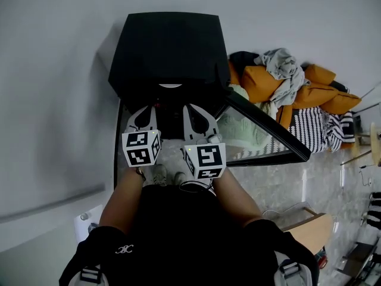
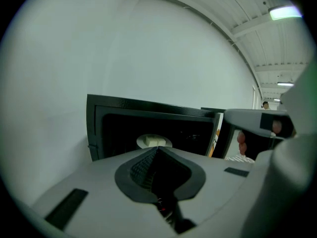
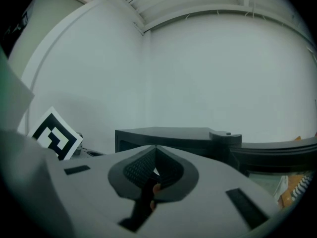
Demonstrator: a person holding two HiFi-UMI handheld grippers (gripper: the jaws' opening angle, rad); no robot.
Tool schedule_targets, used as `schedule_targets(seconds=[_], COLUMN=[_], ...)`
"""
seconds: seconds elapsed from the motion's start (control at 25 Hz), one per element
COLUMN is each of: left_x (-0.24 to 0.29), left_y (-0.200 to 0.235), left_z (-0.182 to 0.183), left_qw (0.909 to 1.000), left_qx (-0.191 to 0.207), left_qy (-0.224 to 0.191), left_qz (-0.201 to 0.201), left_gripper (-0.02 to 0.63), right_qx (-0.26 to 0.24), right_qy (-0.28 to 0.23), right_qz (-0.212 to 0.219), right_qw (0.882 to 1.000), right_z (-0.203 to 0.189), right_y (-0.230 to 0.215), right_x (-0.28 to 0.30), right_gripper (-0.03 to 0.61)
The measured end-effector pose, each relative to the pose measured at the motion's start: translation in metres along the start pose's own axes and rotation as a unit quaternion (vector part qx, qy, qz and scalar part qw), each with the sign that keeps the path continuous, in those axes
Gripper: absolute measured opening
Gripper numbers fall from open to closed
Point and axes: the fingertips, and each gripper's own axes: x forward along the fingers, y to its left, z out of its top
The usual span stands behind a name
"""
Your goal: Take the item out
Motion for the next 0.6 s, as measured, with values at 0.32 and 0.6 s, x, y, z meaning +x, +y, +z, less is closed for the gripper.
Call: schedule_targets(seconds=[0.32,0.6], left_x=[0.023,0.019], left_y=[0.012,0.025], left_z=[-0.012,-0.019], left_qw=[0.999,0.9986], left_qx=[-0.016,-0.026], left_qy=[0.028,0.03], left_qz=[-0.03,-0.034], left_gripper=[0.009,0.009], right_qx=[-0.144,-0.347], right_qy=[0.068,0.146], right_qz=[-0.004,0.055], right_qw=[0.987,0.925], right_z=[-0.04,-0.094], right_y=[0.005,0.017], right_x=[0.046,0.102], right_gripper=[0.003,0.003])
